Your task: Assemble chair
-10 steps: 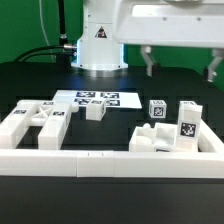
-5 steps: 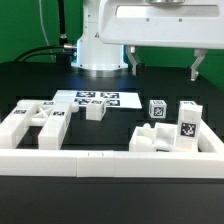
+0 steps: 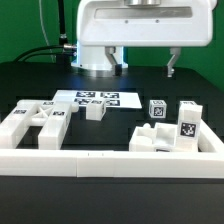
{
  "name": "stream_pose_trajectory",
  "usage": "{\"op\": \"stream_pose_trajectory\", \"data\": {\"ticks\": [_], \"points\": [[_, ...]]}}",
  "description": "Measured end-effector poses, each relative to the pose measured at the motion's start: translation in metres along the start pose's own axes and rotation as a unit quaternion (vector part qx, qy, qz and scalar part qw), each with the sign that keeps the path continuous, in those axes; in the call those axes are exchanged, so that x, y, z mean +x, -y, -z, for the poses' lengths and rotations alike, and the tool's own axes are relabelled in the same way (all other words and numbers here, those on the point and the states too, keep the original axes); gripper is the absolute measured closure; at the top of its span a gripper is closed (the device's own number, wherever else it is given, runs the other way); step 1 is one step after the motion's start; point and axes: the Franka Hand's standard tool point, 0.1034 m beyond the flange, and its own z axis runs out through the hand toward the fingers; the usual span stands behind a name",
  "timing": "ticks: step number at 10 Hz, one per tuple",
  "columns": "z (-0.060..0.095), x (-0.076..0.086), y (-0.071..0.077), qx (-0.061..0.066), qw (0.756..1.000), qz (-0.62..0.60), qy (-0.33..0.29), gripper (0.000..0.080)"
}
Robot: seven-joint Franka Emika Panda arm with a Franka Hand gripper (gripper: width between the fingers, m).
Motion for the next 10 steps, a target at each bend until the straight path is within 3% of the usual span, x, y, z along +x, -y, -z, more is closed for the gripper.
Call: {"op": "stream_pose_trajectory", "data": {"ticks": [4, 6, 8, 10], "points": [[-0.003, 0.001, -0.002, 0.0, 1.0, 0.012, -0.007, 0.015], [-0.024, -0.026, -0.041, -0.009, 0.999, 0.043, -0.017, 0.015], [-0.034, -0.033, -0.064, -0.017, 0.998, 0.053, -0.023, 0.015], [-0.037, -0.035, -0.063, -0.018, 0.998, 0.054, -0.02, 0.015]]}}
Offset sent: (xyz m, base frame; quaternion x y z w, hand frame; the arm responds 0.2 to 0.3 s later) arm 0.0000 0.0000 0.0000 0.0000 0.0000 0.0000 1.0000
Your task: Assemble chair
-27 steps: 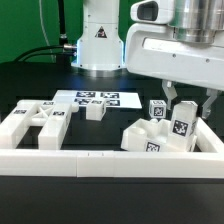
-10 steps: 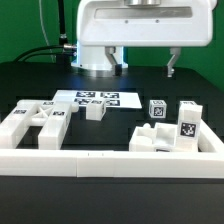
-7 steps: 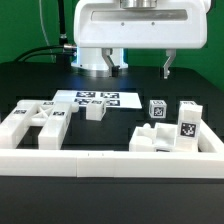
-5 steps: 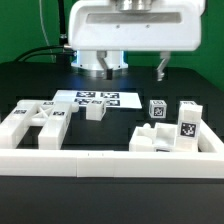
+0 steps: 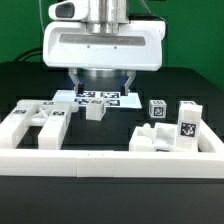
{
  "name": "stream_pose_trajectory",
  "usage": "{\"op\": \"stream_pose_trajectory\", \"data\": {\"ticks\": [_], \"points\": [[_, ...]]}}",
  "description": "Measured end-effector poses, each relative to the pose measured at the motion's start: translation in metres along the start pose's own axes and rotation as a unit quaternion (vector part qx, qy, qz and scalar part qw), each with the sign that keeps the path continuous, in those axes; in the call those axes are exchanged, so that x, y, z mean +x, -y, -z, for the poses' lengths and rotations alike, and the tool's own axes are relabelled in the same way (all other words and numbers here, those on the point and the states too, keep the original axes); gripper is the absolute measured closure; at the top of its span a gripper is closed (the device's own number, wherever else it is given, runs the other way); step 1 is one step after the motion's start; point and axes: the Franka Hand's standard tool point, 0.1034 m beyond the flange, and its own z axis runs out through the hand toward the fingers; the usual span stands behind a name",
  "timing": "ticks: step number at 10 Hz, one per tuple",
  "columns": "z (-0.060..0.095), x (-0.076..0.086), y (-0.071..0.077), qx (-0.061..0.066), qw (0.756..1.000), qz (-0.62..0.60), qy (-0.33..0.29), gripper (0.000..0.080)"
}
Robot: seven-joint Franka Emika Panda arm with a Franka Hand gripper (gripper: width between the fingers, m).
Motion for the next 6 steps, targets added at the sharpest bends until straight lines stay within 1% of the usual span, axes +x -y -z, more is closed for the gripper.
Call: {"op": "stream_pose_trajectory", "data": {"ticks": [1, 2, 3, 4, 6], "points": [[-0.001, -0.003, 0.001, 0.003, 1.0, -0.001, 0.016, 0.015], [-0.001, -0.002, 0.001, 0.003, 1.0, -0.001, 0.018, 0.015], [-0.005, -0.01, -0.002, 0.005, 0.999, 0.01, 0.043, 0.015], [-0.013, -0.021, -0.014, 0.008, 0.996, 0.016, 0.087, 0.015], [-0.021, -0.029, -0.013, 0.016, 0.988, 0.013, 0.15, 0.015]]}}
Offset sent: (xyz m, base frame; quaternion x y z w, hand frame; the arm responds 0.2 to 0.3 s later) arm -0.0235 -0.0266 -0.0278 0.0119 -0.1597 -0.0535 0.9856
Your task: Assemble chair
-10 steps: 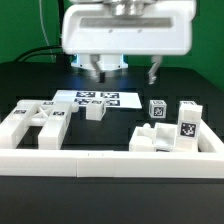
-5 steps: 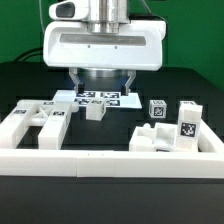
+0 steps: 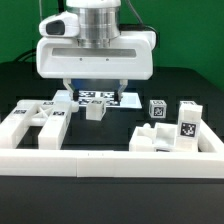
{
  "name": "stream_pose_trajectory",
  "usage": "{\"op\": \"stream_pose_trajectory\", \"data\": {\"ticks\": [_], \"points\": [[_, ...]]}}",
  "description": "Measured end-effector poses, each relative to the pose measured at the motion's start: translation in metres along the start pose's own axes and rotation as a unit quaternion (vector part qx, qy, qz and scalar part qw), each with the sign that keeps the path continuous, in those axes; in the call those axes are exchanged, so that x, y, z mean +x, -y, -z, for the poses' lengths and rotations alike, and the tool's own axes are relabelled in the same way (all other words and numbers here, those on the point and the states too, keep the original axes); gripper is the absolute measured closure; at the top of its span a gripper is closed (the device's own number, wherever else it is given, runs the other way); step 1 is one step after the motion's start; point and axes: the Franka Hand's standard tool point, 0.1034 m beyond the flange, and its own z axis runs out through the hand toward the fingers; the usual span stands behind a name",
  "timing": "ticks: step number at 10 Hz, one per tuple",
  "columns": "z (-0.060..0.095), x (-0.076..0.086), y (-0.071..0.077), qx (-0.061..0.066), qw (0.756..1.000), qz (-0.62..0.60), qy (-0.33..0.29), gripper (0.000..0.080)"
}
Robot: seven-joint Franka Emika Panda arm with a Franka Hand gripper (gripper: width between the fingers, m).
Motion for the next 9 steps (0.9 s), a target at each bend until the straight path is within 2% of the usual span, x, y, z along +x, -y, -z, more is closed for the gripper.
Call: {"op": "stream_pose_trajectory", "data": {"ticks": [1, 3, 4, 6, 9], "points": [[-0.005, -0.003, 0.0, 0.004, 0.999, -0.001, 0.038, 0.015], [-0.004, -0.004, 0.005, 0.015, 0.994, -0.001, 0.104, 0.015], [-0.006, -0.002, 0.004, 0.014, 0.994, -0.002, 0.105, 0.015], [-0.011, -0.01, -0.011, 0.016, 0.992, -0.056, 0.113, 0.015], [-0.016, -0.014, -0.011, 0.014, 0.99, -0.066, 0.123, 0.015]]}}
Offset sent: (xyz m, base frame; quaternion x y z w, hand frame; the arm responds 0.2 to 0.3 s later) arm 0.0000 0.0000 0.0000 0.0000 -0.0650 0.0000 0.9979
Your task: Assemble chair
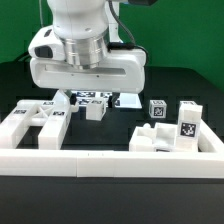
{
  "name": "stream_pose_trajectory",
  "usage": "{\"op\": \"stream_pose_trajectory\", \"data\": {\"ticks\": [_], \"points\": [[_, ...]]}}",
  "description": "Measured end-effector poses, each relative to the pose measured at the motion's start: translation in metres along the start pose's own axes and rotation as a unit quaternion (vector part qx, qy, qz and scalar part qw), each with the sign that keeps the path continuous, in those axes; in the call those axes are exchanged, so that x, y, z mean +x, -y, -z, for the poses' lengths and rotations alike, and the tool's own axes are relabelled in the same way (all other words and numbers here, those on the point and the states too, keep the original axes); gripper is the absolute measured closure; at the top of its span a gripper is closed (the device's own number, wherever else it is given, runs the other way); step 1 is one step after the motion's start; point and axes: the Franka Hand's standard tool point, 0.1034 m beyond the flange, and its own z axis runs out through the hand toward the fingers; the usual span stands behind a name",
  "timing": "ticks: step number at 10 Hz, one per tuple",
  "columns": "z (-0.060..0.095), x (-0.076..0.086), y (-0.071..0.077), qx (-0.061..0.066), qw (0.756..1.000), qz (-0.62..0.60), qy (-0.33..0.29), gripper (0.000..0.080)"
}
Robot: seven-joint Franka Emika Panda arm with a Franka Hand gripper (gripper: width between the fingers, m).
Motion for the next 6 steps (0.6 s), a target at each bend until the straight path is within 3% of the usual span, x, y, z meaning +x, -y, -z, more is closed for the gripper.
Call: {"op": "stream_pose_trajectory", "data": {"ticks": [6], "points": [[0.0002, -0.0076, 0.0037, 0.005, 0.978, 0.004, 0.209, 0.015]]}}
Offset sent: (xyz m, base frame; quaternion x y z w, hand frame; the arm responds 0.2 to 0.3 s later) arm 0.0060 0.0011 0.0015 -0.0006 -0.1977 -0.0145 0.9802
